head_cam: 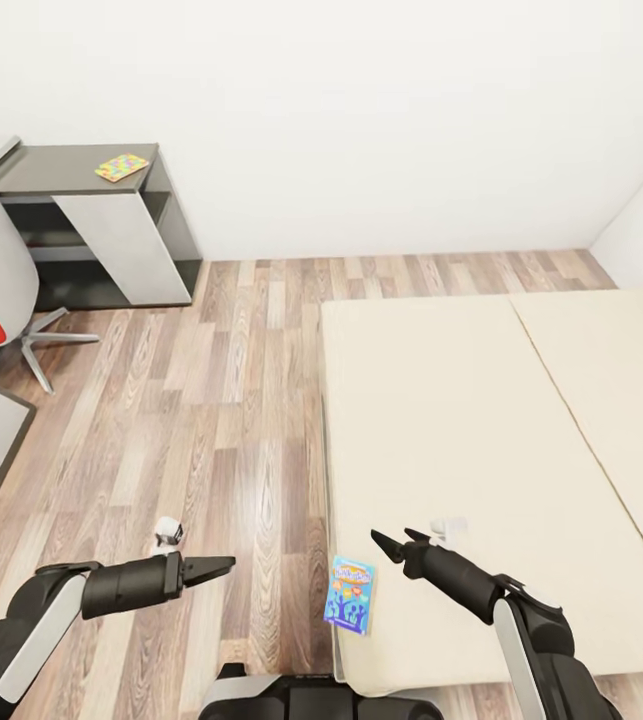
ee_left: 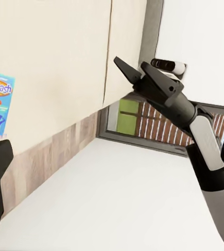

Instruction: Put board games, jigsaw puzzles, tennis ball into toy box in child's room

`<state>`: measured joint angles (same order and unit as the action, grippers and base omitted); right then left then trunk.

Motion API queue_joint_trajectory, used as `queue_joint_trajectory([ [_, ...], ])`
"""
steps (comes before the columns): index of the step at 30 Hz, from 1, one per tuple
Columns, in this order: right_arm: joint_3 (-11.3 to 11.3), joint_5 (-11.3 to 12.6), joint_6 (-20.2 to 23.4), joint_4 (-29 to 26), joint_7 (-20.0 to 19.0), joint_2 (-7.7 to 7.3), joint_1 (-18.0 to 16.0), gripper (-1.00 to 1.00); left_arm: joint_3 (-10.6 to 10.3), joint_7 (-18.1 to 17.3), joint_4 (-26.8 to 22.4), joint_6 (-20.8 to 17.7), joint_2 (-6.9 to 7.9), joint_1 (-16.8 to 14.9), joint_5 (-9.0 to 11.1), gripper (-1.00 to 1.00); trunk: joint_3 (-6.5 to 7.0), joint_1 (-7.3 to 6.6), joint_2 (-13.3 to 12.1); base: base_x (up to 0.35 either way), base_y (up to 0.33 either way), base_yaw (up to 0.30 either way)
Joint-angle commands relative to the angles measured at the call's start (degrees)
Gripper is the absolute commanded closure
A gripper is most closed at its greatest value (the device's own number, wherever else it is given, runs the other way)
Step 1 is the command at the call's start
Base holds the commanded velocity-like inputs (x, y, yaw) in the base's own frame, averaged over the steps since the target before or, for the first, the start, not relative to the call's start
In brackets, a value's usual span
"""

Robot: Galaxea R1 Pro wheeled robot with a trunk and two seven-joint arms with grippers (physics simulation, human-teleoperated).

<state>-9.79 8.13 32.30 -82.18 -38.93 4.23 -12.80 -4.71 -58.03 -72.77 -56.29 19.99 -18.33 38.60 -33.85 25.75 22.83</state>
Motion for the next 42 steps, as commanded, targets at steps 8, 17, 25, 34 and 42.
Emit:
queue_joint_trajectory([
  [8, -0.1, 0.2, 0.3, 0.5, 0.1, -0.08, 0.0, -1.0, 1.2, 0.0, 0.8, -0.2, 0.01, -0.1, -1.8, -1.0, 0.69, 0.03, 0.1, 0.0, 0.0, 0.0],
  [17, -0.1, 0.1, 0.2, 0.7, 0.2, -0.07, 0.0, -1.0, 1.6, 0.1, 1.0, -0.1, 0.04, -0.1, -2.8, -1.0, 1.55, 0.03, 0.1, 0.0, 0.0, 0.0],
  [25, -0.1, 0.2, 0.2, 0.7, 0.2, -0.09, 0.0, -1.0, 2.3, 0.1, 1.0, -0.1, 0.03, -0.1, -3.0, -1.0, 2.3, 0.03, 0.1, 0.0, 0.0, 0.0],
  [34, -0.2, 0.1, 0.2, 1.0, 0.3, -0.08, 0.0, -1.0, 3.2, 0.1, 1.0, -0.1, 0.03, -0.1, -3.0, -1.0, 3.16, 0.03, 0.1, 0.0, 0.0, 0.0],
  [42, -0.1, 0.1, 0.2, 1.2, 0.3, -0.1, 0.0, -1.0, 3.3, 0.1, 1.0, -0.1, -0.02, -0.1, -3.0, -1.0, 3.92, 0.03, 0.1, 0.0, 0.0, 0.0],
])
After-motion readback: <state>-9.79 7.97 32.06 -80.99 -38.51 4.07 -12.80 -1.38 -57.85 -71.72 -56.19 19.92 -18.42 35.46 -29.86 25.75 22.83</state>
